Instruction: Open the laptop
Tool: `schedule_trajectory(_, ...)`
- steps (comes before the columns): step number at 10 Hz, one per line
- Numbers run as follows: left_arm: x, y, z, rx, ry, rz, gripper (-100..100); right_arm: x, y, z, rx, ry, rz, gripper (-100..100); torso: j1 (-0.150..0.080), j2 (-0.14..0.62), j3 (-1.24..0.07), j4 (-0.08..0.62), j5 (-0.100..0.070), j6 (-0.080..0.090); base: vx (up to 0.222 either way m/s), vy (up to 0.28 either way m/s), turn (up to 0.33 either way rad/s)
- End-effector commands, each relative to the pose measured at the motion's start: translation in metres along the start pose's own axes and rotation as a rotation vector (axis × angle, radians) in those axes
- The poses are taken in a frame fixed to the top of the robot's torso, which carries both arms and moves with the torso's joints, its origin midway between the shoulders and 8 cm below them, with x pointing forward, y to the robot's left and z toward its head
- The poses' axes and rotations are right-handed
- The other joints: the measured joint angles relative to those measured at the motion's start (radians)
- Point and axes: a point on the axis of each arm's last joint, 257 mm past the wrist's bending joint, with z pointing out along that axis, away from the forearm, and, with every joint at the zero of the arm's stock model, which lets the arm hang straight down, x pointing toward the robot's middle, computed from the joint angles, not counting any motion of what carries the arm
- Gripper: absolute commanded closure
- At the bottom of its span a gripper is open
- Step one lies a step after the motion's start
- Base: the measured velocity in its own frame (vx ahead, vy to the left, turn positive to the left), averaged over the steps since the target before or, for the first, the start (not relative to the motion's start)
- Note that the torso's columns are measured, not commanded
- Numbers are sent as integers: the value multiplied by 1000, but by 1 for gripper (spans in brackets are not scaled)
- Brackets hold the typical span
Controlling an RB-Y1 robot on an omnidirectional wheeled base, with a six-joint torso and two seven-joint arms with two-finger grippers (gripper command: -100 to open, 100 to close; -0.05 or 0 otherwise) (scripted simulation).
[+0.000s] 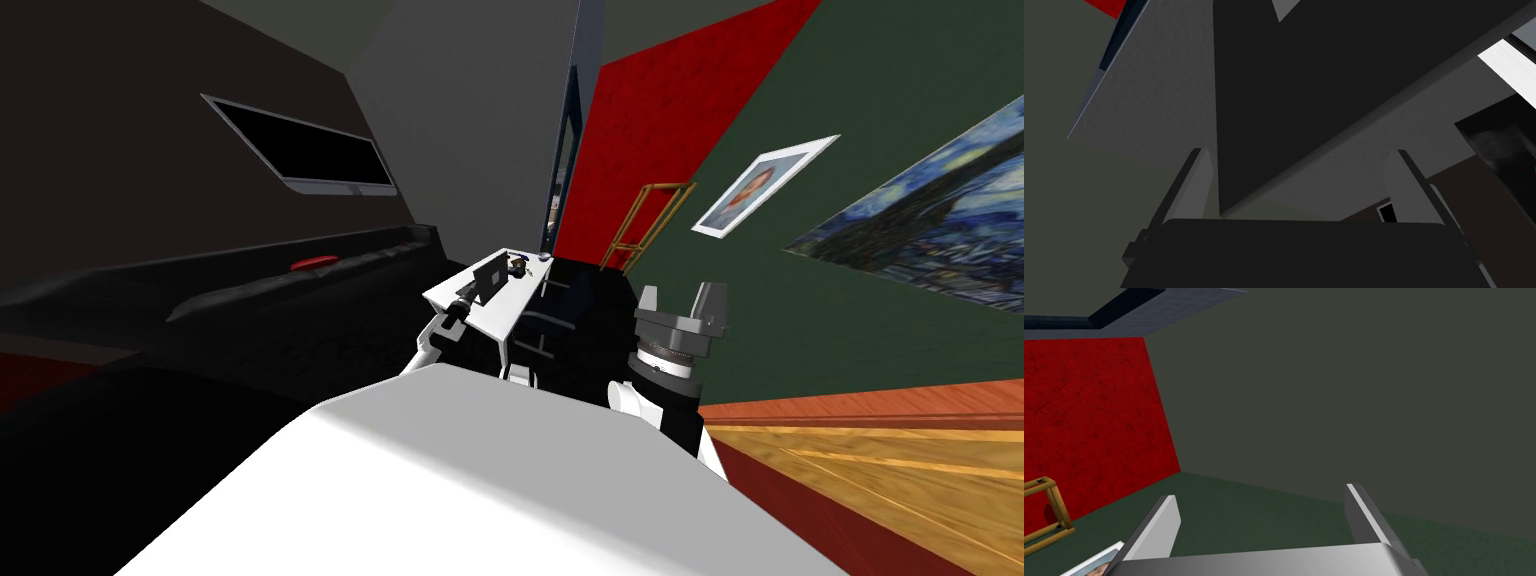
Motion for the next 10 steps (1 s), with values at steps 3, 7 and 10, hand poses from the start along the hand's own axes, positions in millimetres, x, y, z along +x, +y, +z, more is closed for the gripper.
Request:
schedule_trajectory(3,-32,46,8,-68,-21,-59,100,0,0,0,0,0,0,0,-1,-2,-1,0,0,0,-87,11,-261)
schedule_trajectory(7,-73,89,13,-130,-63,-124,100,0,0,0,0,0,0,0,-3,-3,-2,-1,-1,0,-95,0,-212)
schedule_trajectory(10,-111,147,10,-228,-114,-196,100,0,0,0,0,0,0,0,-2,-2,-2,-1,0,1,-110,3,-314)
